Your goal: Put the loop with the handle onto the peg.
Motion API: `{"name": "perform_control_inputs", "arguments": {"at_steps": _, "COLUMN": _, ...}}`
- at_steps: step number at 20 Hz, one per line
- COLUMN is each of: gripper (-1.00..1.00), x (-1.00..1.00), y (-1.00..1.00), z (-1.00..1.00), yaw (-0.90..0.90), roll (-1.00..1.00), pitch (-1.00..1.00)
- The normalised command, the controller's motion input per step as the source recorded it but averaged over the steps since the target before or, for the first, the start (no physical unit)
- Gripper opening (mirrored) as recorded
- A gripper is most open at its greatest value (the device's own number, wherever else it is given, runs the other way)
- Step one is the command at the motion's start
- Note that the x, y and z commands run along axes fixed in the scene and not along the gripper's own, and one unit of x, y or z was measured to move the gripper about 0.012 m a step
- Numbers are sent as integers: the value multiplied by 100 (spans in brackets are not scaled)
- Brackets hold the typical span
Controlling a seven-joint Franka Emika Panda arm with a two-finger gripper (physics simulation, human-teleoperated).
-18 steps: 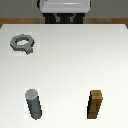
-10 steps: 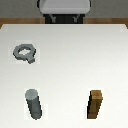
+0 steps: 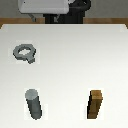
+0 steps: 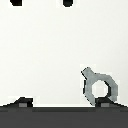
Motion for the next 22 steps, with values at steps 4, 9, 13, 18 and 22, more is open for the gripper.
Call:
{"name": "perform_control_inputs", "arguments": {"at_steps": 4, "gripper": 100, "x": 0, "y": -100, "z": 0, "yaw": 0, "roll": 0, "pitch": 0}}
{"name": "perform_control_inputs", "arguments": {"at_steps": 9, "gripper": 100, "x": 0, "y": -60, "z": 0, "yaw": -21, "roll": 0, "pitch": 0}}
{"name": "perform_control_inputs", "arguments": {"at_steps": 13, "gripper": 100, "x": 0, "y": 0, "z": 0, "yaw": -100, "roll": 0, "pitch": 0}}
{"name": "perform_control_inputs", "arguments": {"at_steps": 18, "gripper": 100, "x": 0, "y": 0, "z": 0, "yaw": -100, "roll": 0, "pitch": 0}}
{"name": "perform_control_inputs", "arguments": {"at_steps": 22, "gripper": 100, "x": 0, "y": 0, "z": 0, "yaw": -100, "roll": 0, "pitch": 0}}
